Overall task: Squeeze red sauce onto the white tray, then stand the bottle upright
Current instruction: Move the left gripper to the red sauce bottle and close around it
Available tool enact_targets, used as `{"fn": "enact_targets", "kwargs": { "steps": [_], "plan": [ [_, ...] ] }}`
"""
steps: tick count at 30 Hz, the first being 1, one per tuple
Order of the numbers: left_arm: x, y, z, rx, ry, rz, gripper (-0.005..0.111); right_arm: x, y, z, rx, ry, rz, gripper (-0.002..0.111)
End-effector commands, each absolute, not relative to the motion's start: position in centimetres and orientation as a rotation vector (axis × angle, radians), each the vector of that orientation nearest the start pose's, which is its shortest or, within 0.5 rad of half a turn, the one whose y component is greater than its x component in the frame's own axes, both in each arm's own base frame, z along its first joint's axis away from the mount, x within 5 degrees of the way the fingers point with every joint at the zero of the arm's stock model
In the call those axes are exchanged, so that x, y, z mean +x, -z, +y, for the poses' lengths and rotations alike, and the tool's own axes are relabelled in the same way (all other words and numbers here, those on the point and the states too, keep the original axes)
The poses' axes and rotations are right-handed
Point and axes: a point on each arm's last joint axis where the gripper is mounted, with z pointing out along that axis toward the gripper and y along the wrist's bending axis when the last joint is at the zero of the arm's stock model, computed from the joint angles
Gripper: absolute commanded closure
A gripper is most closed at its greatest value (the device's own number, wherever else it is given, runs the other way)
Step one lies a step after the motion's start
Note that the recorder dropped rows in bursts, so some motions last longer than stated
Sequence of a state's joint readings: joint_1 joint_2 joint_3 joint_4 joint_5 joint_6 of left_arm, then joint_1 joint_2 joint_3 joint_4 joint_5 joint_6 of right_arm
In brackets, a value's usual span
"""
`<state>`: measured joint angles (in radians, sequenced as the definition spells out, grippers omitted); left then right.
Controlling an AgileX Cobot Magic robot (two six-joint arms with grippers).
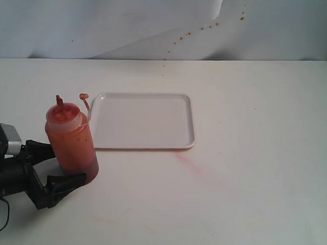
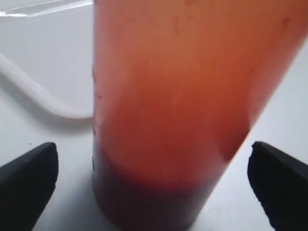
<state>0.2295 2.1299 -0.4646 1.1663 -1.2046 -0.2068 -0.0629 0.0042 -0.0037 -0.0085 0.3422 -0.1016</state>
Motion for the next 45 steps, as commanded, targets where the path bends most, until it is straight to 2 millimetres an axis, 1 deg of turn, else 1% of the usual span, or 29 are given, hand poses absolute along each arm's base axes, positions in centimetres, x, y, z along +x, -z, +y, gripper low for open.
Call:
{"fn": "enact_targets", "kwargs": {
  "steps": [1, 5, 10, 15, 25, 27, 28, 30, 32, 35, 38, 39, 45],
  "plan": [
    [25.7, -6.2, -3.7, 0.848, 0.750, 1.790, 0.003, 5.4, -18.3, -0.4, -0.029, 0.125, 1.817, 0.108],
    [26.6, -6.3, -4.6, 0.860, 0.724, 1.779, 0.003, 5.4, -18.3, -0.4, -0.029, 0.125, 1.817, 0.108],
    [27.0, -6.2, -4.4, 0.826, 0.691, 1.805, 0.003, 5.4, -18.3, -0.4, -0.029, 0.125, 1.817, 0.108],
    [27.1, -5.5, -4.0, 0.822, 0.637, 1.886, 0.003, 5.4, -18.3, -0.4, -0.029, 0.125, 1.817, 0.108],
    [27.1, -5.6, -4.0, 0.817, 0.640, 1.878, 0.003, 5.4, -18.3, -0.4, -0.029, 0.125, 1.817, 0.108],
    [27.1, -5.6, -4.0, 0.821, 0.642, 1.877, 0.005, 5.4, -18.3, -0.4, -0.029, 0.125, 1.817, 0.108],
    [27.1, -5.6, -4.0, 0.821, 0.642, 1.877, 0.008, 5.4, -18.3, -0.4, -0.029, 0.125, 1.817, 0.108],
    [27.0, -5.6, -4.0, 0.826, 0.645, 1.876, 0.020, 5.4, -18.3, -0.4, -0.029, 0.125, 1.817, 0.108],
    [26.9, -5.6, -4.1, 0.845, 0.655, 1.871, 0.041, 5.4, -18.3, -0.4, -0.029, 0.125, 1.817, 0.108],
    [26.7, -5.6, -4.3, 0.876, 0.672, 1.863, 0.077, 5.4, -18.3, -0.4, -0.029, 0.125, 1.817, 0.108],
    [26.7, -5.6, -4.3, 0.877, 0.673, 1.862, 0.107, 5.4, -18.3, -0.4, -0.029, 0.125, 1.817, 0.108],
    [26.7, -5.6, -4.3, 0.882, 0.670, 1.859, 0.106, 5.4, -18.3, -0.4, -0.029, 0.125, 1.817, 0.108],
    [26.7, -5.6, -4.3, 0.884, 0.669, 1.856, 0.106, 5.4, -18.3, -0.4, -0.029, 0.125, 1.817, 0.108]
  ]
}}
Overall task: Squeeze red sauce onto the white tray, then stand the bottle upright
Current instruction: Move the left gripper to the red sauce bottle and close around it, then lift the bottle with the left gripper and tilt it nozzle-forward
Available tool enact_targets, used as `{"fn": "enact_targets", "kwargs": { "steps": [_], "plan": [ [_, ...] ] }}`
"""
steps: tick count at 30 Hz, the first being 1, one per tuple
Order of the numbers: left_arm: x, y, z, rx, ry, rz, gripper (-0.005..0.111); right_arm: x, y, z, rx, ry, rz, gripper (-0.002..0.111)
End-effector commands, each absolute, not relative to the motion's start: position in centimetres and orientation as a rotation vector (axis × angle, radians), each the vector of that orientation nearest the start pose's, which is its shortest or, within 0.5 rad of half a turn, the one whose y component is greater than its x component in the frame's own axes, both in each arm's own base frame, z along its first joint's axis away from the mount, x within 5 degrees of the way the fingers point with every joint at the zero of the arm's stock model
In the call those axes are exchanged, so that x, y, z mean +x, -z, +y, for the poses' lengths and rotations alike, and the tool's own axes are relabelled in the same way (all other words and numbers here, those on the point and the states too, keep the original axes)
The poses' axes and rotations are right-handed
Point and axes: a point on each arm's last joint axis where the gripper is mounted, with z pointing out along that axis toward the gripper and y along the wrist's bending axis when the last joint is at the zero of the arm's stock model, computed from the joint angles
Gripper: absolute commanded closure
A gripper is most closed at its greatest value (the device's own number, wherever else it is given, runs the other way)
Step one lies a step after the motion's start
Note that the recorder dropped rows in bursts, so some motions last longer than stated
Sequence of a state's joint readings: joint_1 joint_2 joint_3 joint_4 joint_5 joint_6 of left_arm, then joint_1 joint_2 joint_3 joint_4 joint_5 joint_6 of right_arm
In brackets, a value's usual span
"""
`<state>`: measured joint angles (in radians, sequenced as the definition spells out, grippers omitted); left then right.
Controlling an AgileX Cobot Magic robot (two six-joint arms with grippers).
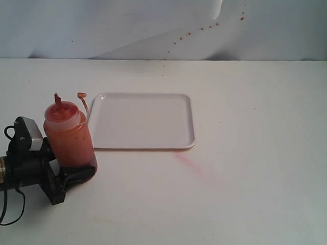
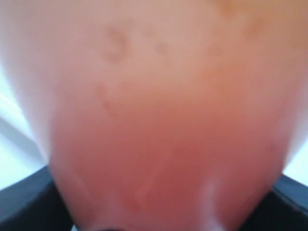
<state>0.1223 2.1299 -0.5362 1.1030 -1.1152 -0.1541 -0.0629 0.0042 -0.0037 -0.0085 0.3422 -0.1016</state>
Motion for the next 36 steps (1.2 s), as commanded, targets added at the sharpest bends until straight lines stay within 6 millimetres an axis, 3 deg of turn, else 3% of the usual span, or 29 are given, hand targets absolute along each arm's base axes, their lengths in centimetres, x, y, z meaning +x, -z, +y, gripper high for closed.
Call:
{"fn": "enact_targets", "kwargs": {
  "steps": [1, 24, 31, 36],
  "plan": [
    [26.7, -5.6, -4.3, 0.884, 0.669, 1.856, 0.106, 5.4, -18.3, -0.4, -0.029, 0.125, 1.817, 0.108],
    [26.7, -5.7, -4.3, 0.882, 0.670, 1.848, 0.106, 5.4, -18.3, -0.4, -0.029, 0.125, 1.817, 0.108],
    [27.4, -6.9, -3.9, 0.828, 0.603, 1.832, 0.106, 5.4, -18.3, -0.4, -0.029, 0.125, 1.817, 0.108],
    [27.6, -8.9, -3.9, 0.844, 0.564, 1.776, 0.107, 5.4, -18.3, -0.4, -0.029, 0.125, 1.817, 0.108]
  ]
}}
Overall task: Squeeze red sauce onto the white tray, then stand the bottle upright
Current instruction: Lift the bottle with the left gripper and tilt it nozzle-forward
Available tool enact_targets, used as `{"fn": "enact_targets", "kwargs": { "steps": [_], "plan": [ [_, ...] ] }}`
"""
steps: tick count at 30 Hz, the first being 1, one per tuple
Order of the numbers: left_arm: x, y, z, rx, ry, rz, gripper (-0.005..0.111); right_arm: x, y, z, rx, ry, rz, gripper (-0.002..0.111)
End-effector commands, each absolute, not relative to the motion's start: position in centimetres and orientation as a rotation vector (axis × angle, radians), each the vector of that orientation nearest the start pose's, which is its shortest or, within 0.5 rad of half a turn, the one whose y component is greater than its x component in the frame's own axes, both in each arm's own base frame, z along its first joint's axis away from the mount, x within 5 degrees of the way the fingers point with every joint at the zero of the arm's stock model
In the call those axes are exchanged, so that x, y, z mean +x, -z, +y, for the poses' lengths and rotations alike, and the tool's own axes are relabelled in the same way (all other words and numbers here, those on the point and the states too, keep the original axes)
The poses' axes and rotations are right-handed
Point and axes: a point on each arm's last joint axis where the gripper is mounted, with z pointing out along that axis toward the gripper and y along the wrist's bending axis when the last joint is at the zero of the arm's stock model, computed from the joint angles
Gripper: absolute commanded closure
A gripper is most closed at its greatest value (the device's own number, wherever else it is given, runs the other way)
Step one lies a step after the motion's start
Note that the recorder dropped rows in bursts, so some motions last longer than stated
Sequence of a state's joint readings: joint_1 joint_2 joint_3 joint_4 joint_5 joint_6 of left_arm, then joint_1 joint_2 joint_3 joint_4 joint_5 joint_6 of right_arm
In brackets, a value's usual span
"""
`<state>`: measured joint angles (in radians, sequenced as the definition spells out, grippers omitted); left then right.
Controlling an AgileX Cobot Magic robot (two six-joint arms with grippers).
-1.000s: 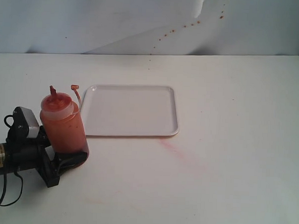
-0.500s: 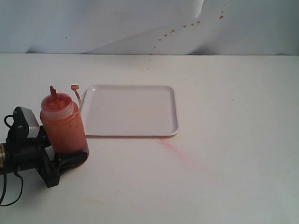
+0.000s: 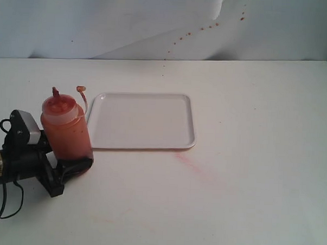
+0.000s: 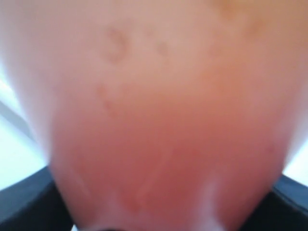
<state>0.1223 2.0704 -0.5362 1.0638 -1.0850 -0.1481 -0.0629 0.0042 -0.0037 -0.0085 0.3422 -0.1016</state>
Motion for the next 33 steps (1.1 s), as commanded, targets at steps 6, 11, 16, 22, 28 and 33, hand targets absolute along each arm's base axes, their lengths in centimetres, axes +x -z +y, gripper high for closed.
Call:
{"fn": "enact_targets", "kwargs": {
  "steps": [6, 11, 16, 22, 28, 33],
  "plan": [
    [28.0, -12.2, -3.4, 0.747, 0.454, 1.702, 0.107, 5.4, -18.3, -0.4, -0.029, 0.125, 1.817, 0.108],
    [29.1, -13.3, -2.1, 0.525, 0.344, 1.703, 0.107, 5.4, -18.3, -0.4, -0.029, 0.125, 1.817, 0.108],
    [30.8, -14.1, -0.1, 0.306, 0.178, 1.686, 0.107, 5.4, -18.3, -0.4, -0.029, 0.125, 1.817, 0.108],
    [33.3, -16.1, -0.1, 0.346, 0.104, 1.589, 0.107, 5.4, -18.3, -0.4, -0.029, 0.125, 1.817, 0.108],
    [36.7, -16.7, -2.6, 0.597, -0.145, 1.721, 0.107, 5.4, -18.3, -0.4, -0.029, 0.125, 1.817, 0.108],
    [37.7, -17.4, -4.4, 0.692, -0.316, 1.735, 0.107, 5.4, -18.3, -0.4, -0.029, 0.125, 1.817, 0.108]
  ]
}}
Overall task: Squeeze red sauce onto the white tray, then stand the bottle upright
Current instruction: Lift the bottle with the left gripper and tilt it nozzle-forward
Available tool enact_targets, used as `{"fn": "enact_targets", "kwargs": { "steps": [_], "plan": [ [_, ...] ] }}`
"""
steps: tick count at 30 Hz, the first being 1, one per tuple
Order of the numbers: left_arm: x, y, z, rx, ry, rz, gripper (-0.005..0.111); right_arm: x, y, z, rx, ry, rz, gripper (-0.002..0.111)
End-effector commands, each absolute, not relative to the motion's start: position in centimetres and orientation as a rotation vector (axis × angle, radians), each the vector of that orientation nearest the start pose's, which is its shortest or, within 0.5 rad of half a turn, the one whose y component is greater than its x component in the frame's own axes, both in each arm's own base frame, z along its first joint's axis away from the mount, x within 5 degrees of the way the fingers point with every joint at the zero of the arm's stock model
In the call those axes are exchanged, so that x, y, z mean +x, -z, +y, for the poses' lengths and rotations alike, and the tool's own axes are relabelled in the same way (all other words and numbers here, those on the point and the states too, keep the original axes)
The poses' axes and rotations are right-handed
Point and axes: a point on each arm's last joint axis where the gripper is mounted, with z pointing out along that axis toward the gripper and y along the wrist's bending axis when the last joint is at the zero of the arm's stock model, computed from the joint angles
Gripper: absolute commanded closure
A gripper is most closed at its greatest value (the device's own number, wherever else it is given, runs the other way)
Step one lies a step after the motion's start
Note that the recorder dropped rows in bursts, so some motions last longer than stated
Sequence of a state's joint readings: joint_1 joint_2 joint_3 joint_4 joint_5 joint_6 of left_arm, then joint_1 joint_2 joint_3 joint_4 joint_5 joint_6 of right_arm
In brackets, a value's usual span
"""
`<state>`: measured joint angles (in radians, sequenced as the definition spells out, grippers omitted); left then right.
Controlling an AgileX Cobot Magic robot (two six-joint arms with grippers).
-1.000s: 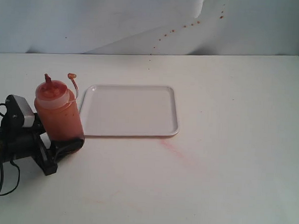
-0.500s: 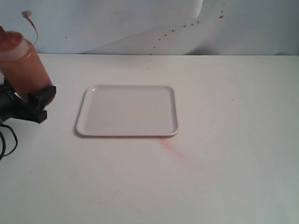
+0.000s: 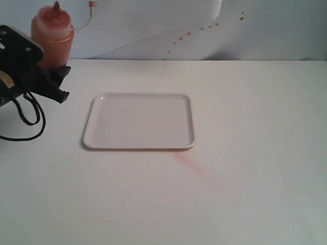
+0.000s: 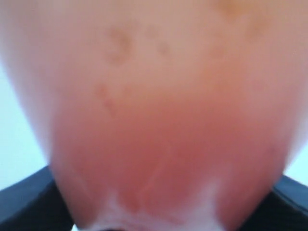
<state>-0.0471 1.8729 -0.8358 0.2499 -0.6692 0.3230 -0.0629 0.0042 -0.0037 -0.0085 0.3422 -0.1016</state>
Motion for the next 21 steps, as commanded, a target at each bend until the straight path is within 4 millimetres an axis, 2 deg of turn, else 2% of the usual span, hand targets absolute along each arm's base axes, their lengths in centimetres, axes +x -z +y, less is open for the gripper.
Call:
{"fn": "enact_targets", "kwargs": {
  "steps": [1, 4, 8, 11, 21],
  "plan": [
    [37.7, -17.4, -4.9, 0.748, -0.351, 1.722, 0.107, 5.4, -18.3, -0.4, -0.029, 0.125, 1.817, 0.108],
    [37.4, -17.3, -6.3, 0.895, -0.434, 1.678, 0.107, 5.4, -18.3, -0.4, -0.029, 0.125, 1.817, 0.108],
    [37.3, -17.3, -7.0, 0.925, -0.505, 1.676, 0.107, 5.4, -18.3, -0.4, -0.029, 0.125, 1.817, 0.108],
    [37.3, -17.3, -6.9, 0.968, -0.555, 1.661, 0.107, 5.4, -18.3, -0.4, -0.029, 0.125, 1.817, 0.108],
    [37.3, -17.3, -6.9, 0.959, -0.556, 1.663, 0.107, 5.4, -18.3, -0.4, -0.029, 0.125, 1.817, 0.108]
  ]
}}
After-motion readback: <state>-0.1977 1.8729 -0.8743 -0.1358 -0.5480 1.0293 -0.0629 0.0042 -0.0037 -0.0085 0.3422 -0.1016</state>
